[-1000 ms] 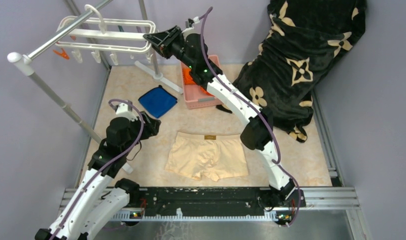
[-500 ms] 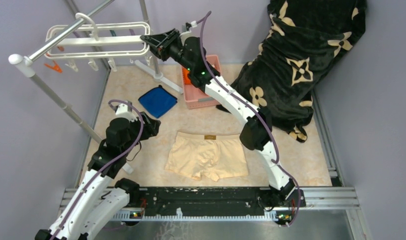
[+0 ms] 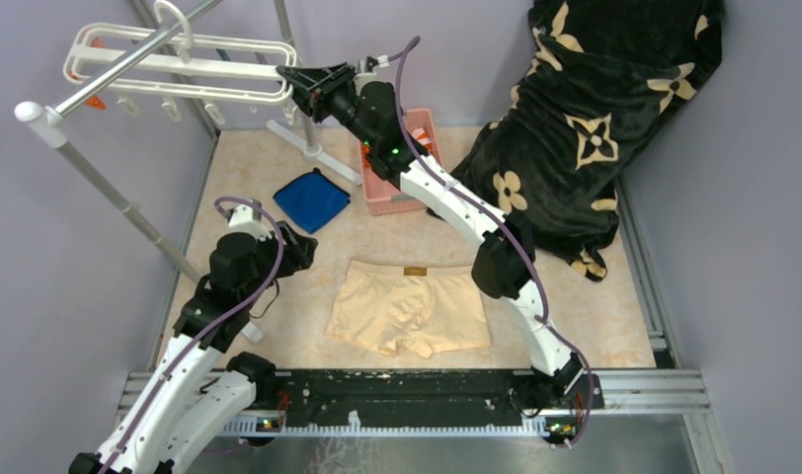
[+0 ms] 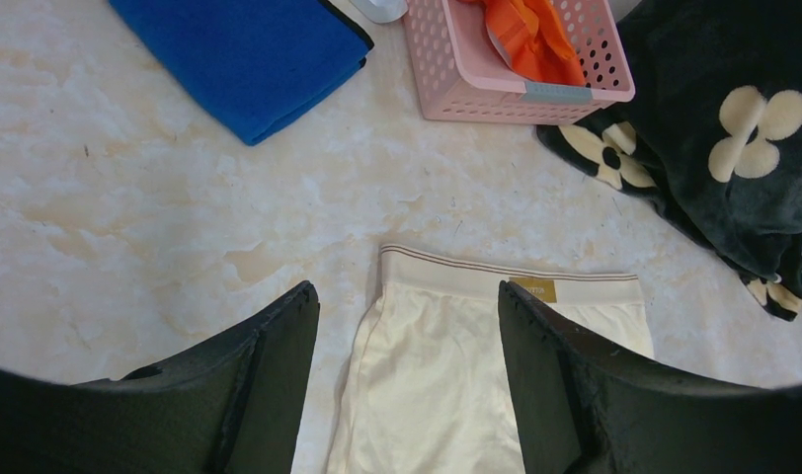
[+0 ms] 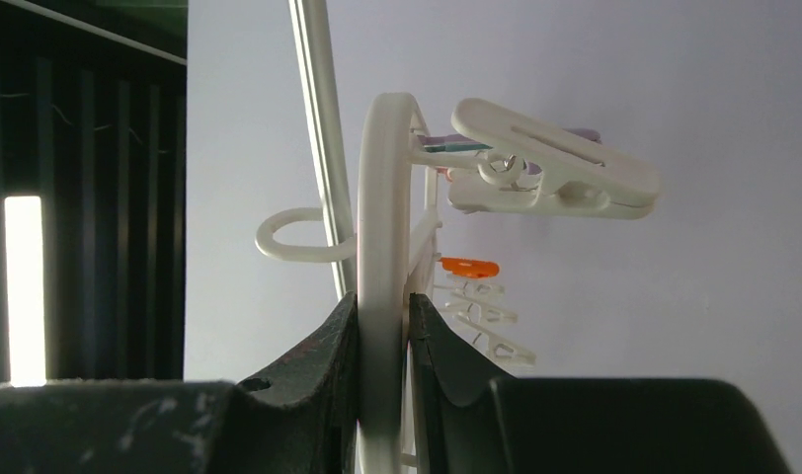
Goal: Clip the underwear to the hanger
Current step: Pick up the hanger from the clothesline, then place the hanger at the center of the board, then pick up the hanger at the center of the board.
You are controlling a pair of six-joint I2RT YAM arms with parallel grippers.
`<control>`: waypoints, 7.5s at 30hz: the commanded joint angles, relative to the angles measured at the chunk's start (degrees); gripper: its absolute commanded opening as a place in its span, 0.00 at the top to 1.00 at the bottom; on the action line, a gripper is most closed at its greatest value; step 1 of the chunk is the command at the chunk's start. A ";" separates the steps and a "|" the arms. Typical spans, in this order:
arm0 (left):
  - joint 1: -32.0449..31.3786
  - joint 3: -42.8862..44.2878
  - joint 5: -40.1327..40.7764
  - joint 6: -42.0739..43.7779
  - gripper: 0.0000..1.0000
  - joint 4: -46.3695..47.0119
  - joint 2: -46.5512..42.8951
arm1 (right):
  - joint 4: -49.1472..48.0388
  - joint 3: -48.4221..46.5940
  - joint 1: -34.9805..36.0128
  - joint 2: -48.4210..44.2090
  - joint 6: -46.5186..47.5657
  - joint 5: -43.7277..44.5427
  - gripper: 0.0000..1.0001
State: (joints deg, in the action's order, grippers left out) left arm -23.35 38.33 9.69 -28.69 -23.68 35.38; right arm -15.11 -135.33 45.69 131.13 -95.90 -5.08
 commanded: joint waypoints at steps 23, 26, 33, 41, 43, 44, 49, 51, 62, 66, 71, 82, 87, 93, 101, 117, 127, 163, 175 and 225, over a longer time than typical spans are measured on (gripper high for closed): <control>0.34 1.78 -2.13 -0.64 0.27 -0.10 -0.97 | -26.11 28.30 -4.19 -19.95 -3.50 1.03 1.00; 0.38 1.99 -2.15 -0.39 0.27 0.00 -0.63 | -27.67 32.28 -5.26 -22.08 -3.66 0.53 1.00; 0.39 2.28 -2.36 1.29 0.23 -0.30 -0.97 | -29.31 48.18 -10.13 -31.62 0.35 -1.52 1.00; 0.39 1.18 -3.76 3.90 0.12 0.86 -3.57 | -30.87 65.51 -19.25 -44.65 2.79 -10.03 1.00; 0.36 0.92 -4.79 5.15 0.12 1.65 -3.77 | -30.63 69.51 -22.22 -47.71 3.46 -12.80 1.00; 0.40 0.88 -5.24 5.62 0.11 2.04 -3.74 | -30.25 72.29 -24.42 -49.43 3.89 -13.99 1.00; 0.34 -0.57 -10.44 8.05 0.11 7.65 -4.53 | -29.47 81.53 -34.20 -58.44 4.15 -21.66 1.00; 0.40 -2.04 -10.72 9.01 0.11 11.17 -5.14 | -28.47 84.53 -38.35 -61.38 4.03 -25.17 1.00; 0.34 -18.21 -16.11 22.08 0.13 43.35 -11.66 | -33.46 96.21 -51.84 -67.39 -1.57 -40.84 1.00; 0.36 -21.15 -17.65 23.48 0.18 51.00 -9.96 | -33.34 97.18 -52.68 -67.60 -1.22 -44.10 1.00; 0.36 -17.81 -21.65 24.40 0.19 50.13 -5.53 | -23.93 98.28 -52.72 -69.13 6.23 -46.24 1.00; 0.40 -11.55 -17.51 24.57 0.17 35.48 -9.94 | -10.09 104.00 -52.04 -71.74 18.22 -45.41 1.00; 0.37 -11.41 -10.13 23.23 0.16 30.28 -14.60 | -6.41 107.81 -47.91 -73.71 20.48 -44.04 1.00; 0.38 -12.08 -7.46 21.51 0.16 28.24 -18.15 | -13.73 118.19 -43.86 -76.44 13.68 -38.19 1.00; 0.41 -13.22 -7.95 20.56 0.16 28.56 -17.50 | -26.74 124.11 -41.82 -67.86 10.39 -35.04 1.00; 0.38 -13.73 -8.44 19.72 0.16 27.34 -16.44 | -43.67 113.12 -41.93 -36.91 21.59 -31.09 0.51; 0.33 -14.07 -7.67 18.80 0.15 27.18 -15.86 | -21.00 108.95 -42.36 -46.58 34.51 -22.99 0.23; 0.33 -14.62 -11.05 19.65 0.18 26.01 -13.53 | -44.05 114.95 -18.71 -58.34 95.23 -40.32 0.32; 0.38 -14.53 -11.95 19.64 0.20 25.66 -13.85 | -43.54 105.53 -16.08 -42.13 104.38 -43.61 0.38; 0.34 -0.39 -28.08 24.57 0.15 12.58 -16.63 | 8.08 80.49 -23.72 -75.53 107.98 -33.12 1.00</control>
State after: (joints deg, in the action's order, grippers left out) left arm -23.33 38.15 -9.67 -3.64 -9.30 17.30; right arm -11.11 -49.63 21.96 62.11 8.88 -42.98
